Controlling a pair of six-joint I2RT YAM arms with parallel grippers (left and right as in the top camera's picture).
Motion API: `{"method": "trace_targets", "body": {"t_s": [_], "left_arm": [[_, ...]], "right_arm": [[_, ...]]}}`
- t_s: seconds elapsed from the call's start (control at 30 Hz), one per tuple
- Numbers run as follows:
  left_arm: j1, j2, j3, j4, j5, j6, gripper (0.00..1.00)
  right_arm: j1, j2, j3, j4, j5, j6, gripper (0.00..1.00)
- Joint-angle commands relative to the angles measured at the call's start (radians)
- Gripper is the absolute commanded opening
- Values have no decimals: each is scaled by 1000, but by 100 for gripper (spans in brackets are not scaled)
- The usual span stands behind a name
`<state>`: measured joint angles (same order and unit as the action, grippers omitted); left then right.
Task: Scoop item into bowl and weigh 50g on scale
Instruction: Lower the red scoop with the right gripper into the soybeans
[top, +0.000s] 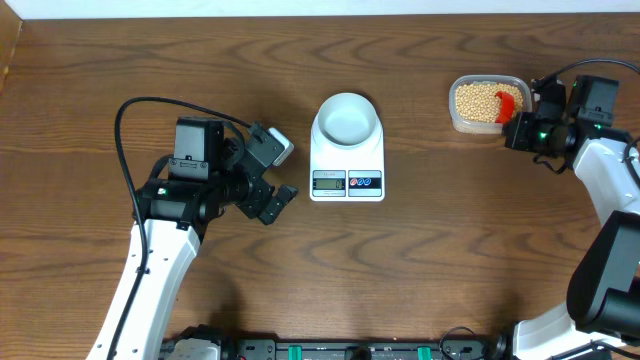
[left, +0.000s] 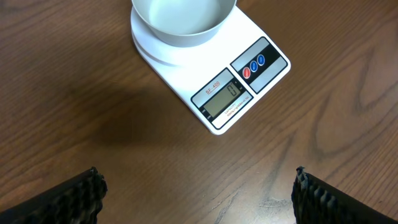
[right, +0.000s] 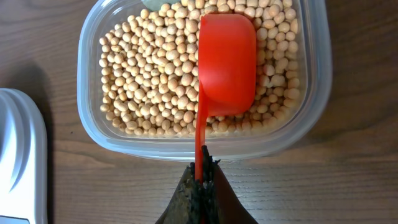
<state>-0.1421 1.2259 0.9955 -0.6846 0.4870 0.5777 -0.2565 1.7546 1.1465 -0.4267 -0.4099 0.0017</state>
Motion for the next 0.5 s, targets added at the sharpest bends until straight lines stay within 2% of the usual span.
{"method": "trace_targets", "body": {"t_s": [0.0, 0.47], "left_arm": [[2, -5, 22, -4, -9, 13, 98], [2, -5, 22, -4, -9, 13, 98]], "right_arm": [[-12, 16, 12, -8, -39, 32, 1], [-8, 18, 11, 2, -39, 65, 1]]}}
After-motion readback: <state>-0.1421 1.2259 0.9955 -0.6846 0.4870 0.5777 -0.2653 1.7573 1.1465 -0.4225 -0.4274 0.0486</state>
